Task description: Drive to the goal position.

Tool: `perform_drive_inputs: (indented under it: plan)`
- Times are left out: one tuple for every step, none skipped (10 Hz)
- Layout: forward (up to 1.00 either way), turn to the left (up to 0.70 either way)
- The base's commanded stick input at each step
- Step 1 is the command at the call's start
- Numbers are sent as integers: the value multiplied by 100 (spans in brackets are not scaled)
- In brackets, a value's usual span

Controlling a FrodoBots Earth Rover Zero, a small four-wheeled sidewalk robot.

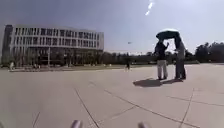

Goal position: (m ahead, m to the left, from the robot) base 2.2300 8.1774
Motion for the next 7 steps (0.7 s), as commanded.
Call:
perform_drive_inputs:
  plan:
    - [70,35]
    - [70,35]
    - [70,35]
    - [70,35]
    - [70,35]
    - [70,35]
    - [70,35]
